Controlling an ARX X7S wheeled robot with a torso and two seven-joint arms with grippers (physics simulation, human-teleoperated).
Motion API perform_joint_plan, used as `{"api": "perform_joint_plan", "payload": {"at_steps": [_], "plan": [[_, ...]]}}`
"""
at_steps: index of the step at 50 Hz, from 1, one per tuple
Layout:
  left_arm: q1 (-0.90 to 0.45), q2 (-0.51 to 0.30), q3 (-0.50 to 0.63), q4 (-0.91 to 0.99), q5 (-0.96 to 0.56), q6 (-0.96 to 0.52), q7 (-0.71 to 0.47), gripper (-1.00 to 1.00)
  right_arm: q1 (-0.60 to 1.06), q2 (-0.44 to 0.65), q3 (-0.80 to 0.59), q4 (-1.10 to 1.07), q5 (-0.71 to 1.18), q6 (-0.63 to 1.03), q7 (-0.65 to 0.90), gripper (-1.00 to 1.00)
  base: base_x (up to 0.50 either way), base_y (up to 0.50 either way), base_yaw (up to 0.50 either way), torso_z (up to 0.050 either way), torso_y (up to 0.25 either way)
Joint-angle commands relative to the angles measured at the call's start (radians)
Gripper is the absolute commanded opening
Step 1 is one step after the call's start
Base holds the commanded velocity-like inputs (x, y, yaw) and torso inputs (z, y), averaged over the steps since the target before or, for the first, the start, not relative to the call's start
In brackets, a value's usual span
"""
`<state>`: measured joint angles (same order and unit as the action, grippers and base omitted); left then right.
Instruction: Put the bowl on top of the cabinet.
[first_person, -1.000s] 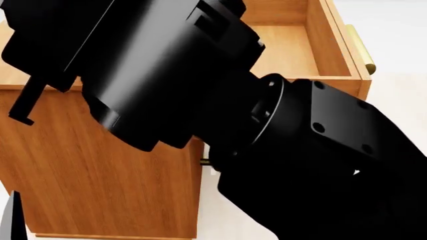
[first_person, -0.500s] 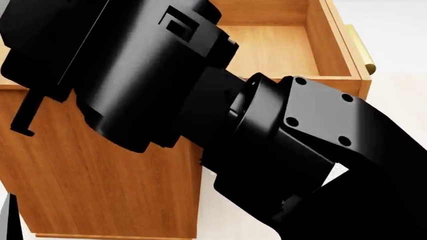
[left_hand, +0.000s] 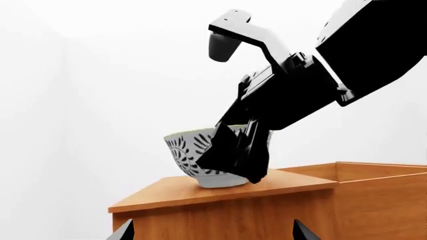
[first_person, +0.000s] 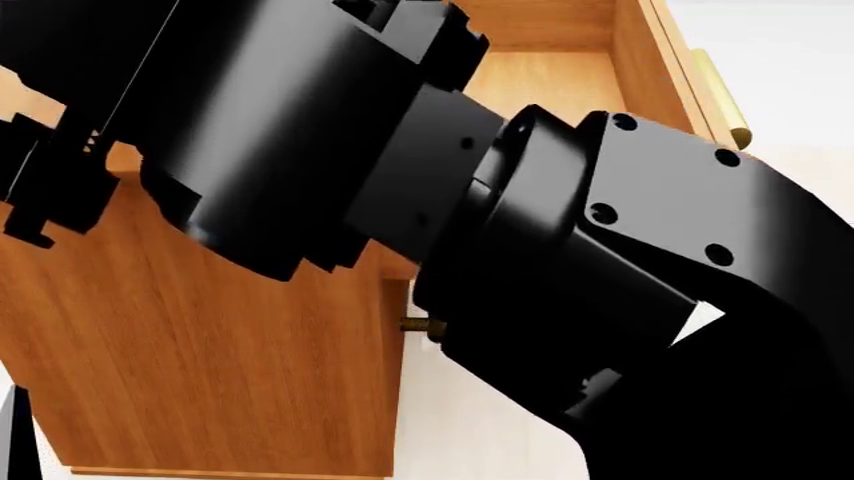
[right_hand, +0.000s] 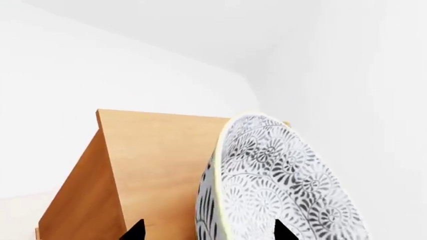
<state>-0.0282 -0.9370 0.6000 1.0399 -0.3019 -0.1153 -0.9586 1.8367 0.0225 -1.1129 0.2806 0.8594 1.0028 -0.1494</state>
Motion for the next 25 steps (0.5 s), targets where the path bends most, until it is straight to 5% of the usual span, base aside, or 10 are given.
{"api": "perform_joint_plan", "payload": {"at_steps": [1, 25], "plan": [[-0.021, -0.017, 0.035, -0.001, 0.001, 0.013, -0.022, 1.0, 0.056, 0.015, 0.018, -0.03, 0.043, 0.028, 0.032, 1.0, 0.0, 0.0, 0.0, 0.0, 0.0], [-0.096, -0.102, 0.185, 0.006, 0.024, 0.068, -0.129, 1.0, 0.112, 0.057, 0.118, -0.166, 0.153, 0.09, 0.126, 1.0, 0.0, 0.0, 0.0, 0.0, 0.0]]}}
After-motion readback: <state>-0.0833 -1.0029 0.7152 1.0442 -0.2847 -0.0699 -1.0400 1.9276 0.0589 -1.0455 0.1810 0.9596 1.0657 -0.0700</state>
